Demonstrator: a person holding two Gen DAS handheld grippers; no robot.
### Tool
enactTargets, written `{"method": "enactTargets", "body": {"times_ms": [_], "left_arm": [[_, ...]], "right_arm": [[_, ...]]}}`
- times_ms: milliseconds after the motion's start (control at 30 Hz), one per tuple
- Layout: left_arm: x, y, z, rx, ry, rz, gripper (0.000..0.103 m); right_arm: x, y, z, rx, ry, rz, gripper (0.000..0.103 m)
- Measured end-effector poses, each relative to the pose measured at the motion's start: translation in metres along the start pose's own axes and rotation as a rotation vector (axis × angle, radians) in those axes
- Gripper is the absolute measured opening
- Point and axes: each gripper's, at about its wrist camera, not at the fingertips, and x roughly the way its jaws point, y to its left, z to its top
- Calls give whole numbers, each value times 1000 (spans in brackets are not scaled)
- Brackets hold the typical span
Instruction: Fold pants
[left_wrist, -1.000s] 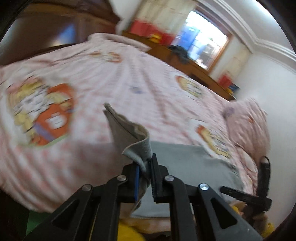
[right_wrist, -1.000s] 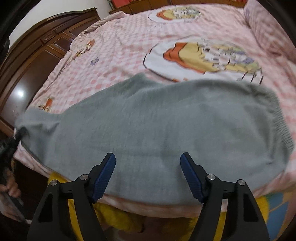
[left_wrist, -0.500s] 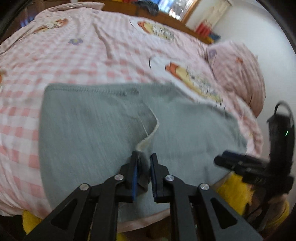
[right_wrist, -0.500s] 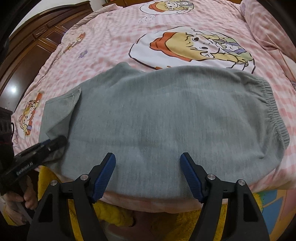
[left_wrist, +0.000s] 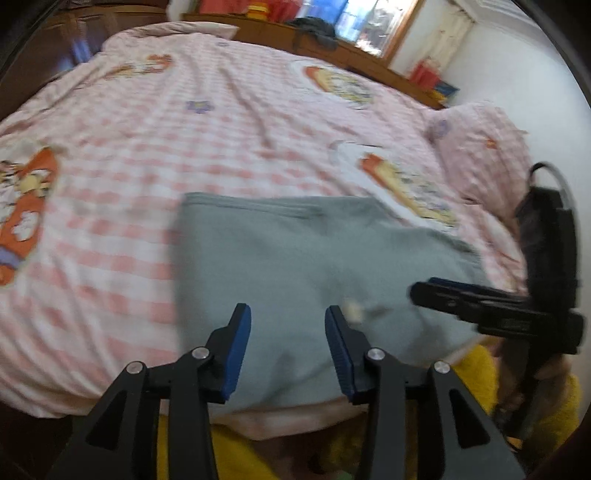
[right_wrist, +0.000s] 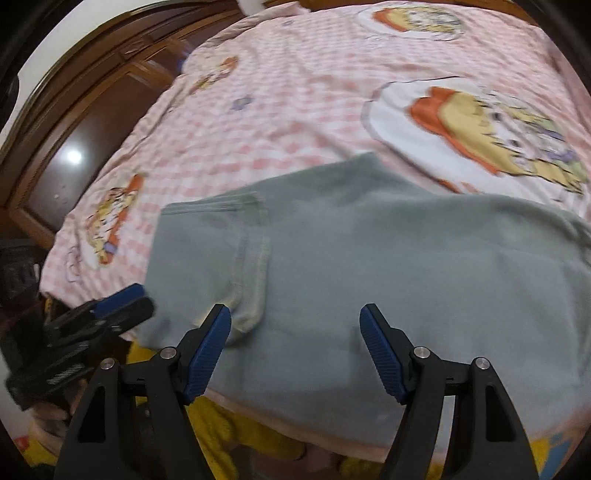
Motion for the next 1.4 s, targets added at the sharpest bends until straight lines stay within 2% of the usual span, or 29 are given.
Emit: {"method": "enactTargets", "body": {"times_ms": [67,167,300,567,767,933,1067,1333,1400], "left_arm": [[4,7,-1,-9,8,46,43],[9,16,-5,-26,15,49,43],[14,17,-7,-18,24,61,43],[18,20,-8,-47,39,51,44],[20,19,-9,-46,42,59,44],[21,20,-9,-48,43,59,44],[20,22,-9,-54,43,52,44],[4,30,-11,-80,22,49,44],[-3,32,-14,-84,14,34,49]], "right_arm": [[10,9,3,-9,19,34,75],[26,18,6,-18,54,71,74],[41,24,7,-26,85,72,74],[47,36,8,-41,84,73,72],[54,45,7,-66,89,58,54],[57,55,6,-106,84,27,33],[54,56,4,-127,58,3,9],[17,52,10,-63,-49,108,5],[6,54,11,-55,-76,124,5]]}}
